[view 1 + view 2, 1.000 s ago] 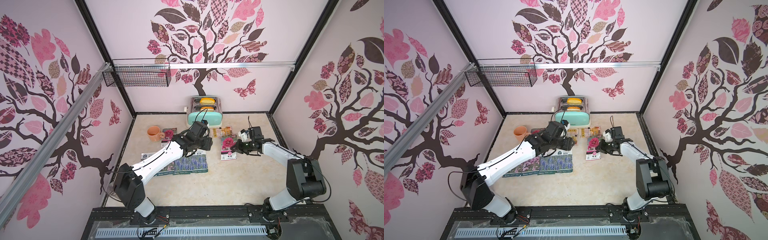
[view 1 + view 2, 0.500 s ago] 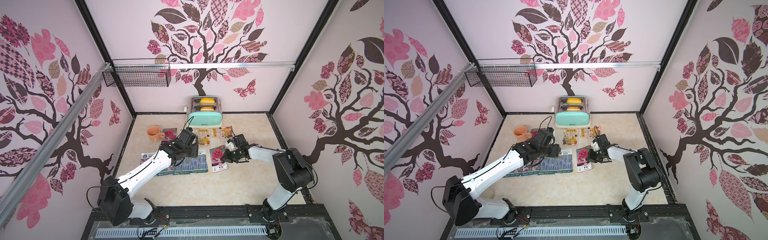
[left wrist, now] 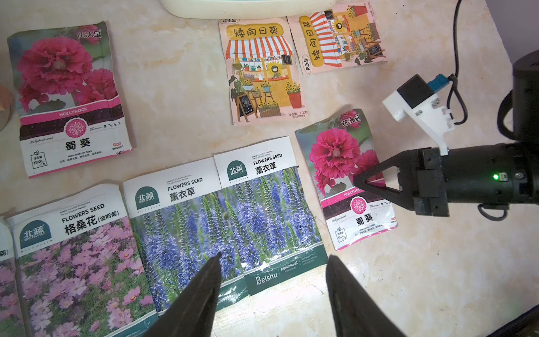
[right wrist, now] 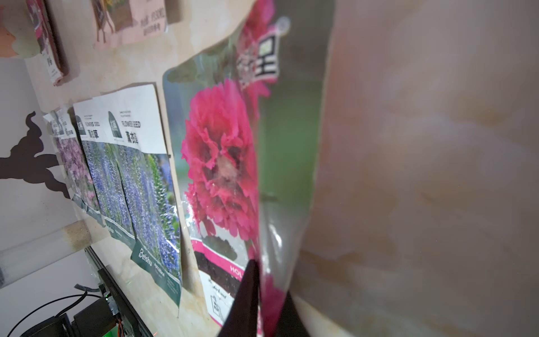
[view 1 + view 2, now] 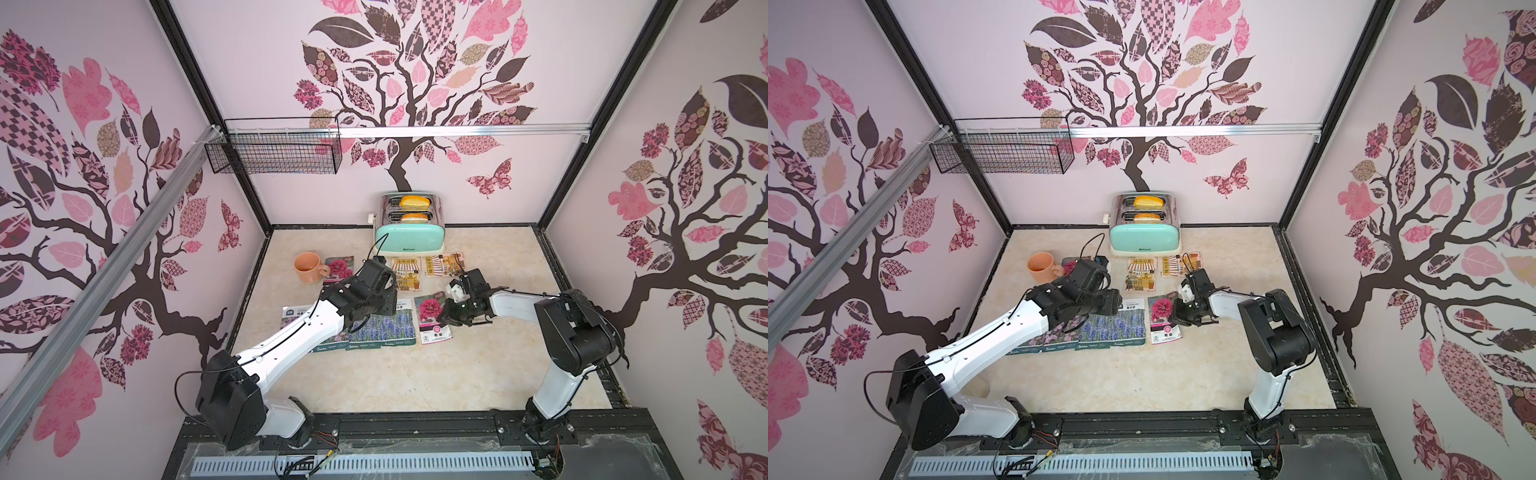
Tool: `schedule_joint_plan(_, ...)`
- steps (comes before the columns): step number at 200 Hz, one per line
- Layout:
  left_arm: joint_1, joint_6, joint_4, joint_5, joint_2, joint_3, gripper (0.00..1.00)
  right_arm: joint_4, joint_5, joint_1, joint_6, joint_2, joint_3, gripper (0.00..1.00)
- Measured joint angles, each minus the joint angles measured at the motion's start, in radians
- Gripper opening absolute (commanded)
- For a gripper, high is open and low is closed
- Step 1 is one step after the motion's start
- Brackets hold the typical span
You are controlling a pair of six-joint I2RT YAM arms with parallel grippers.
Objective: Arrange the seed packets in a row
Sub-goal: Place the seed packet at the center of the board.
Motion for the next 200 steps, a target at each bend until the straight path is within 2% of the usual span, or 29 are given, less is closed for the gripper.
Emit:
schedule_joint_plan(51, 0.0, 0.0, 0.006, 0.009, 0.008, 0.0, 0.6, 0.024, -0.002, 0.008, 0.02, -0.011, -0.009, 0.3)
schedule_joint_plan(99, 0.0, 0.0, 0.007, 0.023, 0.015, -0.001, 0.6, 0.034, 0.016, 0.008, 0.024, -0.032, -0.023, 0.38)
schedule_joint_plan(131, 0.0, 0.0, 0.008, 0.03, 0.018, -0.001, 0.6, 0.032, 0.031, 0.008, 0.019, -0.042, -0.026, 0.48)
schedule_joint_plan(165, 0.0, 0.0, 0.013, 0.041, 0.031, -0.002, 0.6, 0.007, 0.079, 0.014, 0.007, -0.049, -0.009, 0.55)
schedule_joint_plan(186, 0.0, 0.0, 0.014, 0.048, 0.04, -0.002, 0.59, -0.033, 0.139, 0.015, -0.01, -0.05, 0.017, 0.57)
schedule_joint_plan(200, 0.0, 0.0, 0.014, 0.055, 0.048, -0.002, 0.59, -0.061, 0.183, 0.015, -0.02, -0.05, 0.034, 0.62)
